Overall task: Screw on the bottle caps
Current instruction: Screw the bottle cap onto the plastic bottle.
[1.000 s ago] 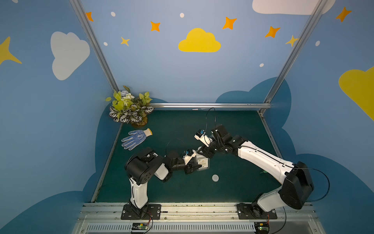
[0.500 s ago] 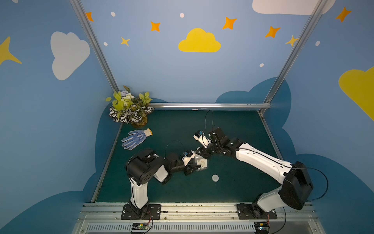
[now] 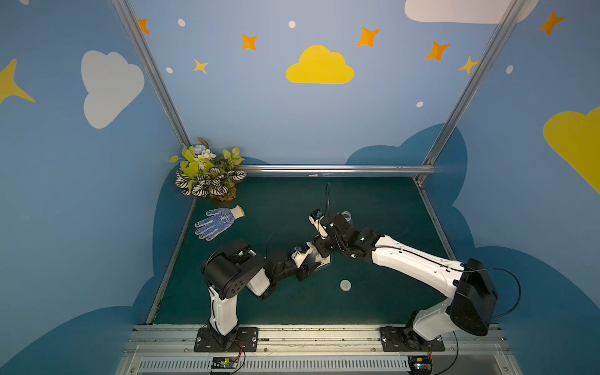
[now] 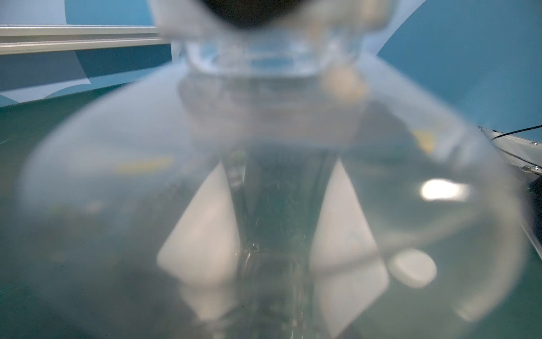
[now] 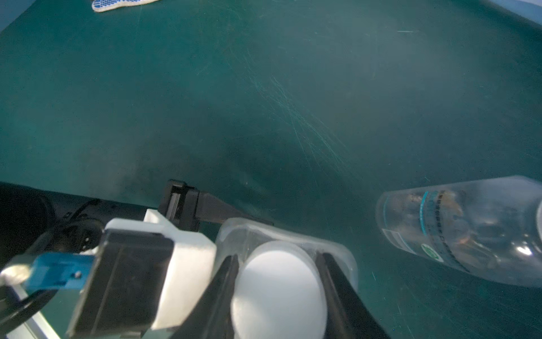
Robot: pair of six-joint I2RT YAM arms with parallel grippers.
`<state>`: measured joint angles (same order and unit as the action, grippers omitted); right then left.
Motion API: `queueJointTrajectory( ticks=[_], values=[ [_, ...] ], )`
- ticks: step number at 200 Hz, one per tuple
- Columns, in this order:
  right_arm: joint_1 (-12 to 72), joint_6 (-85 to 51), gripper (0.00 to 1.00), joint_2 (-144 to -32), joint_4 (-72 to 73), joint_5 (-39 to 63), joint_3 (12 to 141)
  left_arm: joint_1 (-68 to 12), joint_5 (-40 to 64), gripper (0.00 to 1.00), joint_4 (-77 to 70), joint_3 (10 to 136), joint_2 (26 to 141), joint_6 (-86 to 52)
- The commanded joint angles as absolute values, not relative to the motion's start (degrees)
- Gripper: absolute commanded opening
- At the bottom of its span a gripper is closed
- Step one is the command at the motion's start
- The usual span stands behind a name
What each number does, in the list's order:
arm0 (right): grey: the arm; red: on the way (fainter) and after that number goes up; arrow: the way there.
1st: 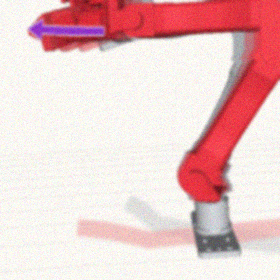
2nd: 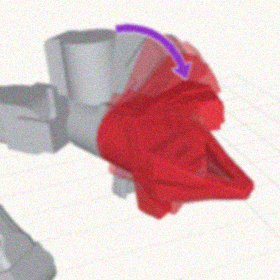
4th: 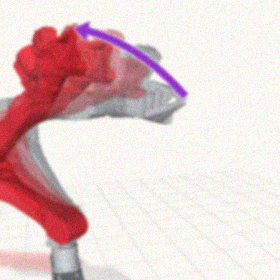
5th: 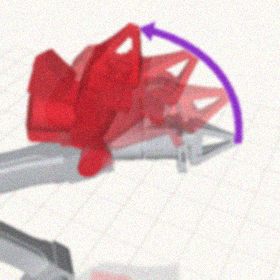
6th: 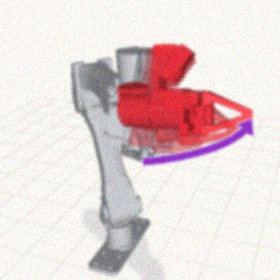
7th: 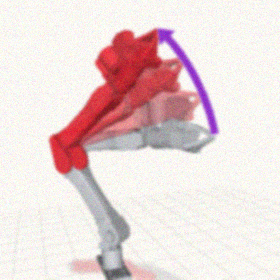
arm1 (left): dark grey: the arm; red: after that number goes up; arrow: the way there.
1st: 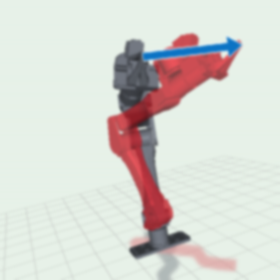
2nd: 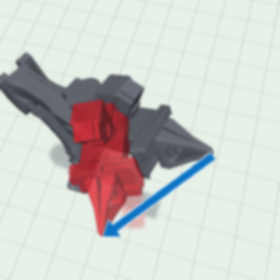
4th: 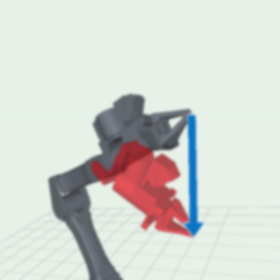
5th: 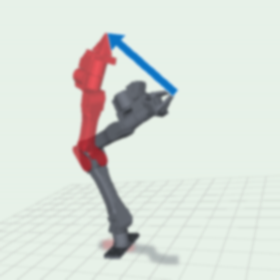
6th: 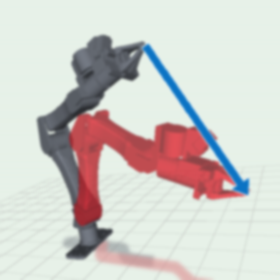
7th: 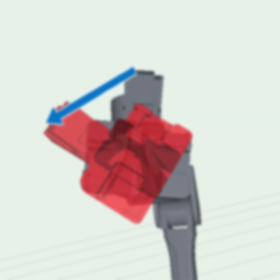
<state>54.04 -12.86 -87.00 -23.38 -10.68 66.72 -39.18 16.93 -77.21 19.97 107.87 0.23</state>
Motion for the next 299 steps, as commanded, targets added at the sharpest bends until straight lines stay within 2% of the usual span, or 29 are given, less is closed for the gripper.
queueJointTrajectory(
  ticks=[1, 21, 39, 87, 130, 156, 201, 224, 299],
  values=[
    [54.23, -16.34, 0.0, -88.44, -24.19, -13.42, 63.99, -39.5, 15.28, 0.02, -80.16, 19.66, 105.97, 3.95],
    [54.14, -14.7, 0.19, -88.1, -24.33, -11.77, 64.33, -39.53, 15.79, 0.02, -80.17, 19.67, 106.0, 4.04],
    [54.01, -12.92, 0.32, -87.59, -23.67, -9.8, 64.25, -39.59, 16.67, 0.02, -80.22, 19.68, 106.0, 4.07],
    [53.13, -9.64, 0.46, -85.83, -23.11, -7.36, 64.88, -39.56, 18.47, 0.02, -80.22, 19.71, 106.06, 3.96],
    [52.49, -6.21, 0.63, -84.07, -23.81, -4.83, 64.8, -39.32, 20.24, 0.02, -80.16, 19.8, 106.09, 3.6],
    [51.75, -3.76, 0.69, -81.91, -24.24, -3.12, 64.17, -38.94, 21.55, 0.02, -80.2, 20.07, 106.34, 3.12],
    [48.62, 2.01, 0.71, -78.12, -24.98, 3.72, 63.37, -38.0, 25.65, 0.02, -80.14, 20.51, 106.26, 1.73],
    [46.6, 5.48, 0.7, -76.03, -24.92, 11.05, 62.92, -37.53, 27.68, 0.02, -79.23, 21.0, 105.83, 1.02],
    [43.37, 9.99, 0.61, -77.74, -26.93, 18.57, 65.64, -36.48, 33.88, 0.02, -75.52, 23.1, 104.59, -1.13]
  ],
)
